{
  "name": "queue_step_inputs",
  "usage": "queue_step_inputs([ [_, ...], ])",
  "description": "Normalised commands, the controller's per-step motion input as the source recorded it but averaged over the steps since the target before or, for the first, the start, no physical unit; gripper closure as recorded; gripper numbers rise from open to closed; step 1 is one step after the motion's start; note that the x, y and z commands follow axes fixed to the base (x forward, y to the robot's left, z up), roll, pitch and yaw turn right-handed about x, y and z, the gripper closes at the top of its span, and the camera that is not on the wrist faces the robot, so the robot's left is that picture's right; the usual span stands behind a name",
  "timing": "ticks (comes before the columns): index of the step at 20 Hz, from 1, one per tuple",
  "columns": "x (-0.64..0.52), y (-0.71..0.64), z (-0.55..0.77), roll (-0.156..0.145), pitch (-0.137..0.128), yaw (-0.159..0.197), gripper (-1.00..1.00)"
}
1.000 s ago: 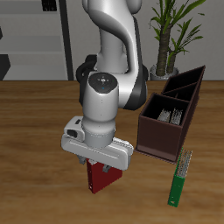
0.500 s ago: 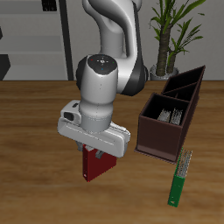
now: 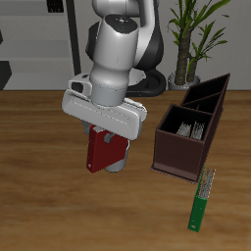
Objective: Place the left yellow book into the left desk caddy's right compartment and place the right yellow book into the left desk caddy's right compartment and place the red book into the left desk caddy's left compartment
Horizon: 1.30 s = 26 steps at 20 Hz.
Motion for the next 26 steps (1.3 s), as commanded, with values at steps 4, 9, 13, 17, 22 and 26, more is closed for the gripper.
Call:
queue_step_inputs([
  [4,-0.38,0.05,0.65,-0.022,-0.035,0.023,1.00],
  [9,-0.45,0.06,0.48,-0.048,0.009,-0.004,1.00],
  [13,-0.47,0.14,0.34,-0.001,-0.018,-0.017,1.00],
  [17,-0.57,0.27,0.28,-0.006,-0.034,0.036,1.00],
  [22,-0.51,0.40,0.06,0.007,-0.003,0.017,1.00],
  [26,-0.52,0.24,0.15,-0.004,-0.059,-0.018,1.00],
])
